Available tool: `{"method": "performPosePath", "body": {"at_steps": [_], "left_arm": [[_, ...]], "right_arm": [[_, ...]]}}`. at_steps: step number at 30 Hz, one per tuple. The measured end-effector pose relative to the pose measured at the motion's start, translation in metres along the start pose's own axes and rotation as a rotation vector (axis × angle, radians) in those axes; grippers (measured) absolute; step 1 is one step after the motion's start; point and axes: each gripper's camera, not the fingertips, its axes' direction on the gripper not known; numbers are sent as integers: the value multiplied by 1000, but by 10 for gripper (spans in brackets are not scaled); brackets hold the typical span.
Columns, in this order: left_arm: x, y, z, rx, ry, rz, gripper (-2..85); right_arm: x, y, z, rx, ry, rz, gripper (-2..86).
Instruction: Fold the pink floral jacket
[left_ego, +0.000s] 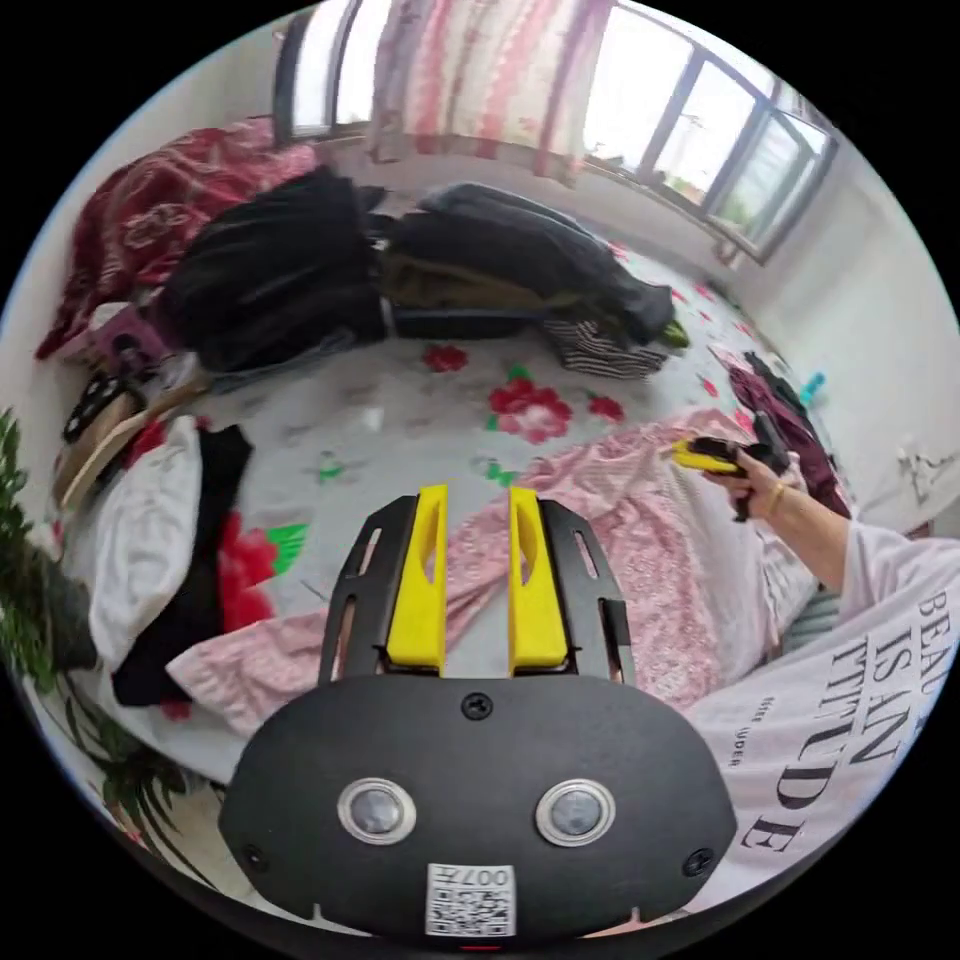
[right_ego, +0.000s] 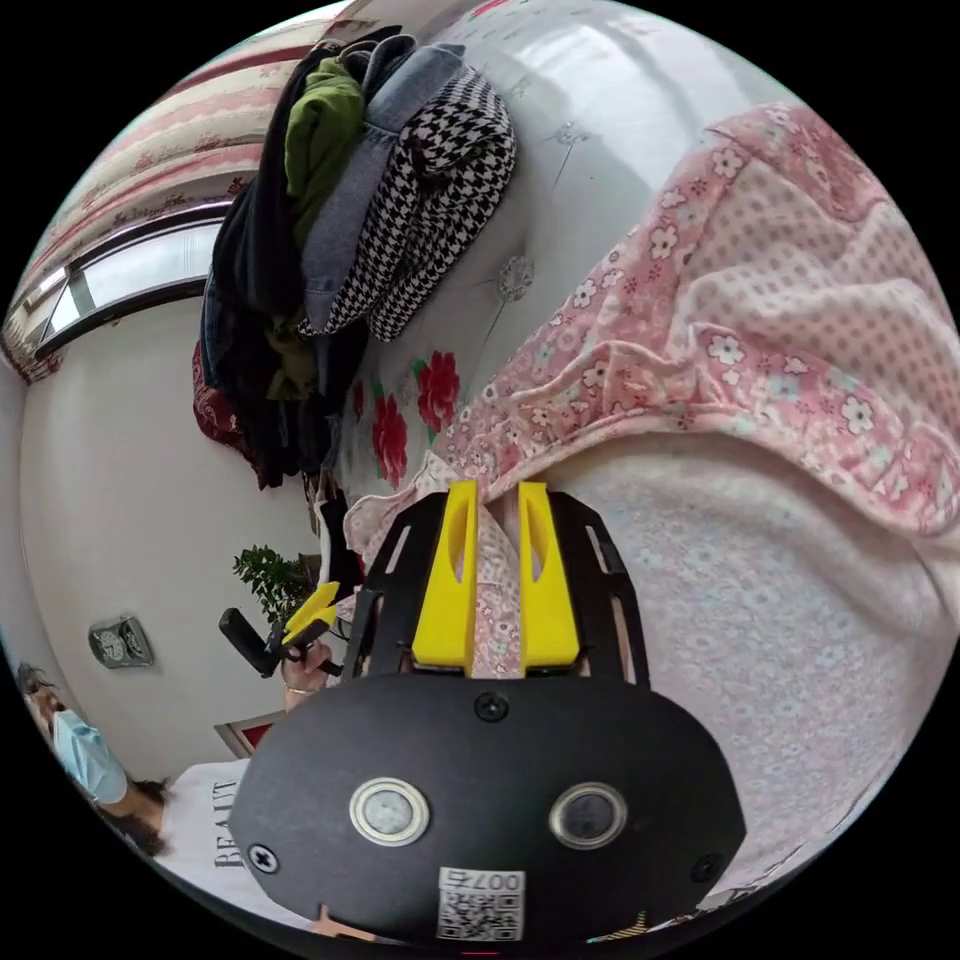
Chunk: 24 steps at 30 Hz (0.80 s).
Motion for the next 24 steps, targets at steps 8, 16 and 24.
{"method": "performPosePath", "body": {"at_steps": [8,16,24], "left_arm": [[31,-23,117,-238,-113,275,123],[-14,-38,100,-162,-108,229,117],[-27,-61,130,-178,-65,295,97]], "right_arm": [[-10,-50,-43,70,-266,-88,14],[-13,-43,-36,-17,-242,-141,66],[-116,77,-2,-169,277,-875,73]]}}
